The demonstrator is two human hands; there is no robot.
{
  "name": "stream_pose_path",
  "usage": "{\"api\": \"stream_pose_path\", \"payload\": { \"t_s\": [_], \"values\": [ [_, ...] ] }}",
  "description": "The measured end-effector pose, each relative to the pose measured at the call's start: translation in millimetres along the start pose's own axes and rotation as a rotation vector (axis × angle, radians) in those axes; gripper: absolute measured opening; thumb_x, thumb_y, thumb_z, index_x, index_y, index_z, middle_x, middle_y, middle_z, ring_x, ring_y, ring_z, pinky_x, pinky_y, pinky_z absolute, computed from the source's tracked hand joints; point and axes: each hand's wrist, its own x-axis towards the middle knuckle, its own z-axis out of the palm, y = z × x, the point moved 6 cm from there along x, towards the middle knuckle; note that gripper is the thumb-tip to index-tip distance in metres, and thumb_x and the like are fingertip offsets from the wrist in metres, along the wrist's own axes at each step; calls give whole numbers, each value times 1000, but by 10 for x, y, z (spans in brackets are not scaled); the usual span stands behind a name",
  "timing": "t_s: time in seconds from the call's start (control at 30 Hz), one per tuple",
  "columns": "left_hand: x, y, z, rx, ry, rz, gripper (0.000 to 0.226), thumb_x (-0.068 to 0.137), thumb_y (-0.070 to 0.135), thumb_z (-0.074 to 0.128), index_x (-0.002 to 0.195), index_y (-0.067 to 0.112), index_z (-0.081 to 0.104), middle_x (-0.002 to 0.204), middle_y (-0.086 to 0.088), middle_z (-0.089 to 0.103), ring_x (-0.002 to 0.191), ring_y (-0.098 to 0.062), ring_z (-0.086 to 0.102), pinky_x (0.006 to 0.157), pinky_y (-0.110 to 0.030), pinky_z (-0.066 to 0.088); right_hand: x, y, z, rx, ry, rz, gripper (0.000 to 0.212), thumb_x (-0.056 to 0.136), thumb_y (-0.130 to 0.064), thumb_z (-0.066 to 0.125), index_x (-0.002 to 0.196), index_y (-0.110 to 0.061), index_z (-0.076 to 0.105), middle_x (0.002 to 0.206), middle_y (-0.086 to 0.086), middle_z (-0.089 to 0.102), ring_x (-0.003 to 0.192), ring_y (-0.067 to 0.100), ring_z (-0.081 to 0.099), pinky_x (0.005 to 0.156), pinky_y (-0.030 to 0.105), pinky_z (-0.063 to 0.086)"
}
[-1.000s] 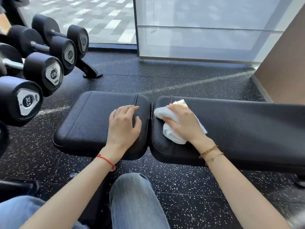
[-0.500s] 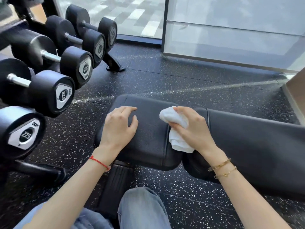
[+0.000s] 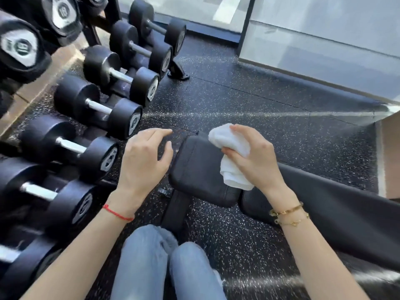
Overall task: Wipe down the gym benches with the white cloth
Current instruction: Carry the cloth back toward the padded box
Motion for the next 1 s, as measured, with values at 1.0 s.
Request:
{"api": "stream_pose_path", "payload": {
  "t_s": [1.0],
  "values": [
    [-4506,2143,-2879,99,416,-848,29,94,16,59,122,13,66,121,-4,68,116,-23,60,105,-45,45,-2880,-2773,-1089,37,-753,-528,52,83,-26,80,131,-15,60,131,-2,62,123,15,55,107,27,39]
  ]
}}
